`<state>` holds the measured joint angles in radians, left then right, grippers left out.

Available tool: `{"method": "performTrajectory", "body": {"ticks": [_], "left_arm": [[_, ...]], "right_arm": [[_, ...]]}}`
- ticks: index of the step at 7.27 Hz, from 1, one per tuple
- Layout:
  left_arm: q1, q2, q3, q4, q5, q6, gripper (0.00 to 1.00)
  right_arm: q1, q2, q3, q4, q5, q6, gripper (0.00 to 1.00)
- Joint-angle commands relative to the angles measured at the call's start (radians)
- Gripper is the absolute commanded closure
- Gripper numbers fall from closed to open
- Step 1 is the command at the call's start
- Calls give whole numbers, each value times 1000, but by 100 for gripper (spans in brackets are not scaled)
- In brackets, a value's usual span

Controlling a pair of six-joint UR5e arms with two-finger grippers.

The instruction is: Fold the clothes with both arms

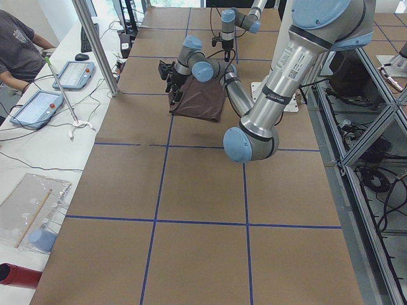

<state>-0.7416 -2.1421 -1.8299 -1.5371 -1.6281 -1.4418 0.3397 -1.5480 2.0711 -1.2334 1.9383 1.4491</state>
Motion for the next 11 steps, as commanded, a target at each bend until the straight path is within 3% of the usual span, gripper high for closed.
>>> {"method": "performTrajectory", "body": {"ticks": [1,2,4,7,11], "left_arm": [[13,4,-11,0,-1,1,0],[30,5,-29,0,-9,3,0],[152,22,-66,2,-48,-69,0],[390,71,-83,-3,-42,-436,2],[433,77,-23,-11,-39,-476,6]], "right_arm": [[-117,-95,102,8,4,0,100],[-126,-92,118,9,4,0,1],[-90,-75,158,15,-31,2,0],[99,-38,147,128,-41,0,0],[130,-26,144,137,-42,0,0]]}}
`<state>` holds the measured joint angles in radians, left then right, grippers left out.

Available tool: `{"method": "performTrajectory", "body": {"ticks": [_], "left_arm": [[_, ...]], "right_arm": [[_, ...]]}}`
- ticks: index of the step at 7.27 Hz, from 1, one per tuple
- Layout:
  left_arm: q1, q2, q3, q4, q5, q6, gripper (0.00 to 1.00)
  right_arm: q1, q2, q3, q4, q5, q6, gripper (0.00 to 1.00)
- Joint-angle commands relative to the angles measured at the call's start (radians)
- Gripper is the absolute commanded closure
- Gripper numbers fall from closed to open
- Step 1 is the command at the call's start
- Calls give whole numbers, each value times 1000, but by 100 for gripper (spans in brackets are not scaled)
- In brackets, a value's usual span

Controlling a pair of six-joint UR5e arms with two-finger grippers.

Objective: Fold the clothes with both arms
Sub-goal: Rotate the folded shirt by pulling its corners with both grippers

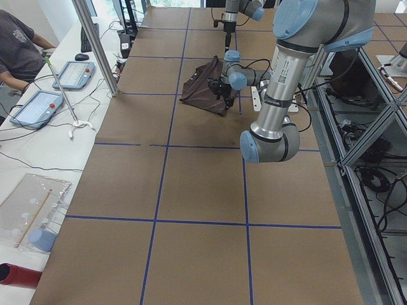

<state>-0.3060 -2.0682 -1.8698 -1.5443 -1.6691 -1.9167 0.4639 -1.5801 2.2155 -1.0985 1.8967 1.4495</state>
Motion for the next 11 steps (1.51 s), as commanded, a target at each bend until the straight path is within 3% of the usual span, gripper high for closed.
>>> {"method": "performTrajectory", "body": {"ticks": [1,3,5,6,8,9,11], "left_arm": [[-4,5,17,-4,14,-4,7],[-4,13,18,-4,15,-5,25],[-4,19,20,-4,15,-5,33],[-4,19,20,-4,15,-5,48],[-4,20,20,-4,26,-5,90],[-5,19,20,-4,26,-7,100],[-28,17,8,-4,26,-2,100]], "right_arm": [[5,8,-2,2,-1,0,0],[5,17,-16,2,-1,0,0],[5,29,-17,0,1,0,0],[7,29,-19,0,1,0,0],[7,29,-20,0,1,0,0],[7,29,-20,2,1,0,0],[9,28,-20,0,1,0,0]]}}
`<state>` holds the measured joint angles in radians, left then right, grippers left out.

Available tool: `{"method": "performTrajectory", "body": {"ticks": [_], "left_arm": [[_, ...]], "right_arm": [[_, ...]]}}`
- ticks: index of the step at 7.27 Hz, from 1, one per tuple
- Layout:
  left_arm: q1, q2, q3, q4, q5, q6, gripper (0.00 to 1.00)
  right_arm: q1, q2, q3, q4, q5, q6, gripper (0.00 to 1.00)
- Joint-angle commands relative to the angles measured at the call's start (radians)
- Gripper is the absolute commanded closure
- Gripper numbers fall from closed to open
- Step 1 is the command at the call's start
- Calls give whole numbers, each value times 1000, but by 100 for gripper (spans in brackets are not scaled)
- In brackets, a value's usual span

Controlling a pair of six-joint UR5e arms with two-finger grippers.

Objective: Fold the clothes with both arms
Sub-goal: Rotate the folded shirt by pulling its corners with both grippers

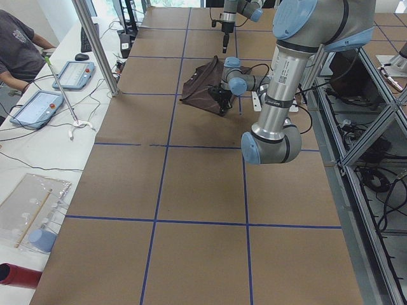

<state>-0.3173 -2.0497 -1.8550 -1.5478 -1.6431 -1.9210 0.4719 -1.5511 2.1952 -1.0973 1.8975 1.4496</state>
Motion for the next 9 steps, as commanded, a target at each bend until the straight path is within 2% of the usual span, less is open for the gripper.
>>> {"method": "performTrajectory", "body": {"ticks": [1,3,4,5,7,8,9], "left_arm": [[-54,-3,-7,2,-3,13,100],[-165,-12,34,0,-1,104,100],[-233,-38,103,-58,0,135,100],[-290,-103,237,-166,0,190,100],[-406,-299,598,-391,0,319,100],[-442,-398,817,-573,0,382,100],[-453,-458,915,-659,2,393,100]], "right_arm": [[1,-1,1,-1,0,0,0],[8,-1,1,0,3,0,0],[22,-1,1,-1,9,-2,0],[24,0,0,0,8,-2,0],[39,0,0,0,8,-2,0],[46,2,0,0,8,-2,0],[47,3,-3,0,8,-2,0]]}}
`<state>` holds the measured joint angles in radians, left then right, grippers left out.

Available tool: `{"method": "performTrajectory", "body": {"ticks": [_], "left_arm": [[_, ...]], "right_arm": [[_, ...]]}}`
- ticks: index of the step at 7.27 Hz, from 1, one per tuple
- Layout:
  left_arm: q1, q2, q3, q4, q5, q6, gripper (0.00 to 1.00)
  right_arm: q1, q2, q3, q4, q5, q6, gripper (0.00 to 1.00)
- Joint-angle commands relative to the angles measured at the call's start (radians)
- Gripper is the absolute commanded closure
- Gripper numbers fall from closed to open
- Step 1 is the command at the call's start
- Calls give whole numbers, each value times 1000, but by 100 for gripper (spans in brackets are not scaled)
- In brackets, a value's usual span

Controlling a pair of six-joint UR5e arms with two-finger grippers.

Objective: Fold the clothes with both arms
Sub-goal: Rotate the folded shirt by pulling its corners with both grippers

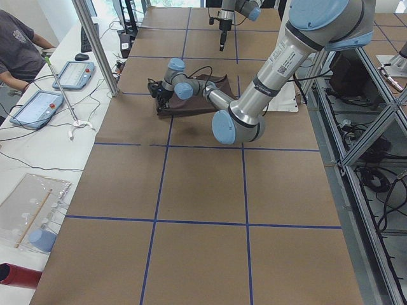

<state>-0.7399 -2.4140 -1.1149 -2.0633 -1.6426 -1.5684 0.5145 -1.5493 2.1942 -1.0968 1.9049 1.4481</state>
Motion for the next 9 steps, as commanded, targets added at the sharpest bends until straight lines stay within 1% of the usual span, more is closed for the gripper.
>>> {"method": "performTrajectory", "body": {"ticks": [1,2,3,4,5,6,7,8,9], "left_arm": [[-30,-123,193,-159,1,71,100],[-30,-125,196,-159,3,77,100],[-30,-125,199,-159,19,176,1],[-35,-125,198,-159,30,191,0],[-59,-125,184,-153,15,208,0],[-62,-122,135,-123,-34,226,0],[-61,-105,28,-1,-101,226,0],[-61,-35,-173,154,-106,228,0],[-56,58,-389,304,-109,229,0]], "right_arm": [[4,2,-4,0,-3,0,0],[4,9,-4,0,-6,0,0],[6,23,-17,0,-7,0,0],[6,44,-36,-1,-7,0,0],[6,66,-48,-12,-9,0,0],[7,71,-66,-20,-15,0,0],[13,84,-83,-65,-17,-11,0],[13,141,-102,-152,-32,-15,0],[1,200,-119,-241,-52,-32,0]]}}
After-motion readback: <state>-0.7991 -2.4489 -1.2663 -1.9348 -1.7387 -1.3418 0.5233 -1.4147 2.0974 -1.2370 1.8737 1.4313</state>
